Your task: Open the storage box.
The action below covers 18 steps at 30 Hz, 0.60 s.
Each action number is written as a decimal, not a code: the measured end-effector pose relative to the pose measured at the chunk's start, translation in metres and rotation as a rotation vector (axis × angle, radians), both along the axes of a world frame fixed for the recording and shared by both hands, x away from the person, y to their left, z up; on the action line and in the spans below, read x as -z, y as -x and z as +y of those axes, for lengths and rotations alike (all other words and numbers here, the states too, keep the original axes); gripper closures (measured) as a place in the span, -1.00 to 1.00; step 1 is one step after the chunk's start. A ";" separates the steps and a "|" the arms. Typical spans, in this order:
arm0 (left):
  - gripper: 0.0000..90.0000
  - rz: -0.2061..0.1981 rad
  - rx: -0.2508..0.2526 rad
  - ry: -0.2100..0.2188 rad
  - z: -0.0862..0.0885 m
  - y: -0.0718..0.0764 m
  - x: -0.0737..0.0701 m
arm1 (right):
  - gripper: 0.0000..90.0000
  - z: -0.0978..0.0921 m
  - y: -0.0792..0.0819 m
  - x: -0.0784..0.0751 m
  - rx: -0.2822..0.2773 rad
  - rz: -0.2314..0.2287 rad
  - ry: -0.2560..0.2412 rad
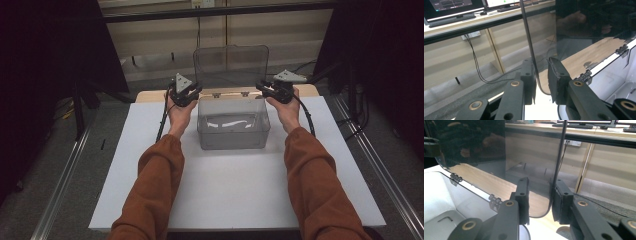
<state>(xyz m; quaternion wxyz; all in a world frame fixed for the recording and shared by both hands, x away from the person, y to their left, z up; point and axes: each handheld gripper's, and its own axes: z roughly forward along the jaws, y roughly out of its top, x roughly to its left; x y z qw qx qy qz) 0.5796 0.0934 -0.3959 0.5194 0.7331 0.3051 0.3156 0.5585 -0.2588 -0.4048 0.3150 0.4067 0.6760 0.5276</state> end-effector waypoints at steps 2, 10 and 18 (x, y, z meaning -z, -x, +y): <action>0.67 0.010 -0.004 0.012 0.000 -0.002 0.002 | 0.54 0.000 -0.002 0.000 -0.001 0.007 0.002; 0.65 0.034 -0.007 0.012 -0.002 -0.008 0.003 | 0.51 -0.001 -0.005 0.001 -0.011 0.013 -0.015; 0.60 0.070 -0.006 0.038 -0.002 -0.011 0.003 | 0.51 -0.002 -0.007 0.002 -0.017 0.023 -0.034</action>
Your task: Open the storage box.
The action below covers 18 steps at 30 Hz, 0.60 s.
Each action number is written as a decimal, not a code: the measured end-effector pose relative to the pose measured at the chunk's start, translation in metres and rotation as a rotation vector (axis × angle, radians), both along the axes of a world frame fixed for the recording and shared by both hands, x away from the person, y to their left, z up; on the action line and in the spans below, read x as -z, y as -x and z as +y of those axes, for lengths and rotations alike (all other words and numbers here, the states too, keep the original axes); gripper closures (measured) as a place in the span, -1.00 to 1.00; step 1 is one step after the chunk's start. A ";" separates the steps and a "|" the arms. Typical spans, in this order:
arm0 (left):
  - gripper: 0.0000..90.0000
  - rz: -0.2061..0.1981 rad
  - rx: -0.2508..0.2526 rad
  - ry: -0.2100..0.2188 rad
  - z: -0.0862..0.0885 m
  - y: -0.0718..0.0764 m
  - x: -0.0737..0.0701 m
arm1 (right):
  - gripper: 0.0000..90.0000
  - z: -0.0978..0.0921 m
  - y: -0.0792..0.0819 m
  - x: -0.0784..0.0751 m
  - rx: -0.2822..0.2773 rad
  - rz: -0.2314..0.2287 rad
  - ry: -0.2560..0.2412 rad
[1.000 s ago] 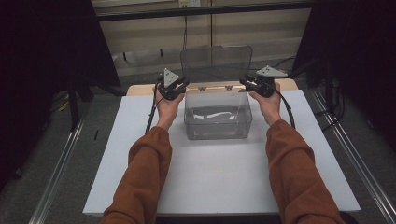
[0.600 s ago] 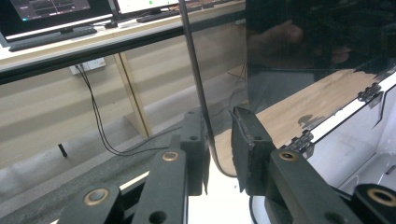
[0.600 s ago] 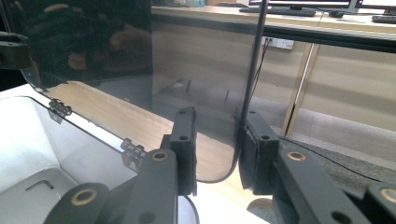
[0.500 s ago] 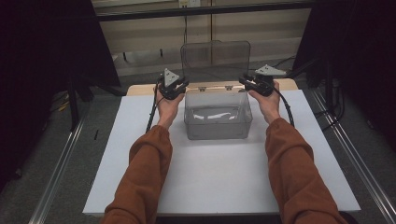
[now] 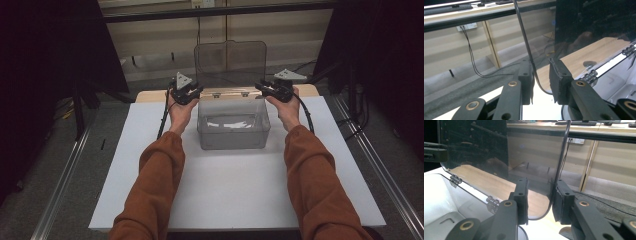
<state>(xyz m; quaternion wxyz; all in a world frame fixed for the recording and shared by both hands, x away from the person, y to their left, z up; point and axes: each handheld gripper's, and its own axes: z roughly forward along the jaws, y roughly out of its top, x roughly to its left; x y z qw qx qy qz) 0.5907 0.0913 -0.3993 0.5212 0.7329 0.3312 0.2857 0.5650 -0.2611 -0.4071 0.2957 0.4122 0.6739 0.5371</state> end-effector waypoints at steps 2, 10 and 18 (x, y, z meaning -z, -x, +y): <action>0.56 0.009 0.000 0.010 -0.001 -0.001 0.001 | 0.51 0.000 0.000 0.000 -0.002 0.004 0.004; 0.48 0.052 0.004 0.009 -0.002 -0.007 0.000 | 0.50 -0.001 -0.002 -0.002 -0.011 0.018 0.001; 0.50 0.090 -0.001 0.041 -0.003 -0.008 -0.001 | 0.49 -0.002 -0.005 -0.001 -0.015 0.040 -0.020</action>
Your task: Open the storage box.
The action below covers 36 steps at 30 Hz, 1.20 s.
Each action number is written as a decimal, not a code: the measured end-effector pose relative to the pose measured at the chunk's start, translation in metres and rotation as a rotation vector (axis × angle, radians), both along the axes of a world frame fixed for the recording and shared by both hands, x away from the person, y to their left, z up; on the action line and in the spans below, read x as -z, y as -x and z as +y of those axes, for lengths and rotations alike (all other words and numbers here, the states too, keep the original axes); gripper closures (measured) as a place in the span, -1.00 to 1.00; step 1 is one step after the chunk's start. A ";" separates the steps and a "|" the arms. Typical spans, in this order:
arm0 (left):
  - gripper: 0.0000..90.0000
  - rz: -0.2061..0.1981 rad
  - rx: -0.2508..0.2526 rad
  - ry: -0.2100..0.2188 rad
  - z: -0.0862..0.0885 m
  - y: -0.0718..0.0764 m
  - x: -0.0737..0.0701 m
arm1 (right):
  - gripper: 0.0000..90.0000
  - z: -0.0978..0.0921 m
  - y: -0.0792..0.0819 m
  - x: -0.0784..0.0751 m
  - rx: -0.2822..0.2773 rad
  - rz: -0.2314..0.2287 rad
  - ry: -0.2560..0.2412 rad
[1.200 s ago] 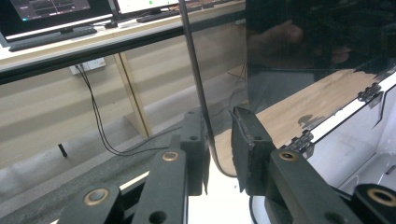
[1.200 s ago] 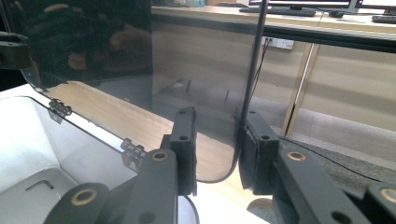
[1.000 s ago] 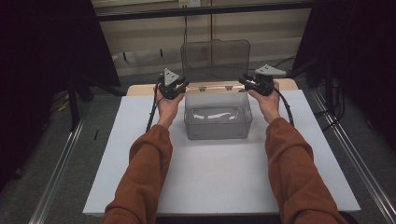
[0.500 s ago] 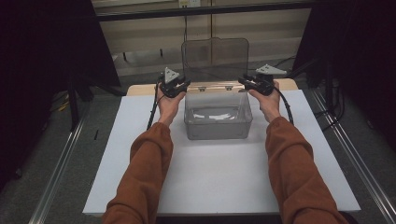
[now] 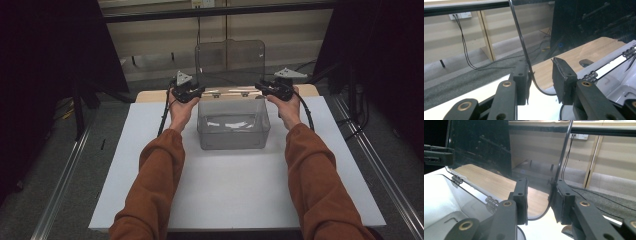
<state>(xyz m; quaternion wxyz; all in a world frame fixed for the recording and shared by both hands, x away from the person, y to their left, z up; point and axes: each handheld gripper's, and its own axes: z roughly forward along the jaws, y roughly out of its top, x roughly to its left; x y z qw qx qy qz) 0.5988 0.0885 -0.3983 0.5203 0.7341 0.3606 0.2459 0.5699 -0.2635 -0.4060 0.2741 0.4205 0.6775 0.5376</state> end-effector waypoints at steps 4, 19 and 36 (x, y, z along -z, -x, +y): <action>0.53 0.030 -0.003 0.021 0.001 -0.001 -0.001 | 0.47 0.001 -0.003 -0.001 0.006 0.021 0.002; 0.50 0.094 -0.012 0.016 -0.001 -0.005 -0.006 | 0.46 0.003 -0.009 -0.006 0.044 0.126 -0.053; 0.39 0.158 -0.009 0.034 -0.002 -0.011 -0.004 | 0.35 0.005 -0.016 -0.003 0.058 0.189 -0.103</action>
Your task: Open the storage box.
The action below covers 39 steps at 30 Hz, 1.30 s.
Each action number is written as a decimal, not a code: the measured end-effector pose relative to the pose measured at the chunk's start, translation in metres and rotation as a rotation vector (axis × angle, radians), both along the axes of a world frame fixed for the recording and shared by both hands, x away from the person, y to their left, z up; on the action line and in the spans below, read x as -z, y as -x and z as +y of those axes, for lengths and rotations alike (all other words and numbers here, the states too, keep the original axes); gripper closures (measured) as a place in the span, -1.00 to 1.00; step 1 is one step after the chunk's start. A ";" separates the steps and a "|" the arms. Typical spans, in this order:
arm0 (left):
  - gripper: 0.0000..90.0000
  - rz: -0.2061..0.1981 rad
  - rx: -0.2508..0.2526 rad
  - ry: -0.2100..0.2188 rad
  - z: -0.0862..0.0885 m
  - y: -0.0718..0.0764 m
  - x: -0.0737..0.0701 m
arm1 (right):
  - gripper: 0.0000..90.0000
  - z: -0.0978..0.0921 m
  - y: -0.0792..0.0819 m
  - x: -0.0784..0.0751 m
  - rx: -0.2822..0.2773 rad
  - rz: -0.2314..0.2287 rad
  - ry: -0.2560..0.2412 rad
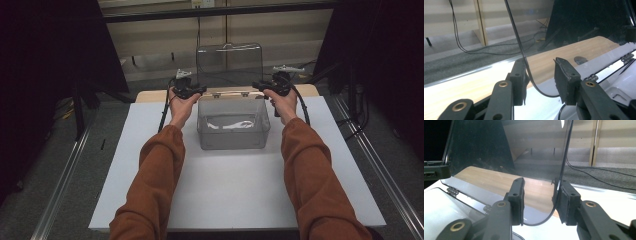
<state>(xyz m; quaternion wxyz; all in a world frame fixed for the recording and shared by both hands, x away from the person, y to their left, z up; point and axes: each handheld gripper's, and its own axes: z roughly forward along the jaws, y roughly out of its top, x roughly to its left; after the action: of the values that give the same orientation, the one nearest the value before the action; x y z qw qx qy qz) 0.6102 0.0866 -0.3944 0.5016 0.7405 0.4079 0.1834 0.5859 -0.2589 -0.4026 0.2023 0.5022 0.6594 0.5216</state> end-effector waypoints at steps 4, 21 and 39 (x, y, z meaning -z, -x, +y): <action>0.32 0.001 0.003 -0.024 -0.002 0.000 -0.001 | 0.34 0.000 -0.001 0.000 -0.002 0.002 -0.001; 0.26 0.046 0.009 -0.015 -0.002 -0.005 0.000 | 0.23 0.003 -0.005 0.000 0.008 0.060 -0.010; 0.15 0.078 0.000 -0.020 -0.003 -0.006 0.001 | 0.15 0.006 -0.009 0.004 0.028 0.108 -0.040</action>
<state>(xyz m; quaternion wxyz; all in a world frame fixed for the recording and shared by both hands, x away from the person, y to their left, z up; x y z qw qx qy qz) 0.6161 0.0835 -0.3957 0.4776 0.7522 0.4254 0.1585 0.5949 -0.2533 -0.4065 0.1636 0.5427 0.6519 0.5037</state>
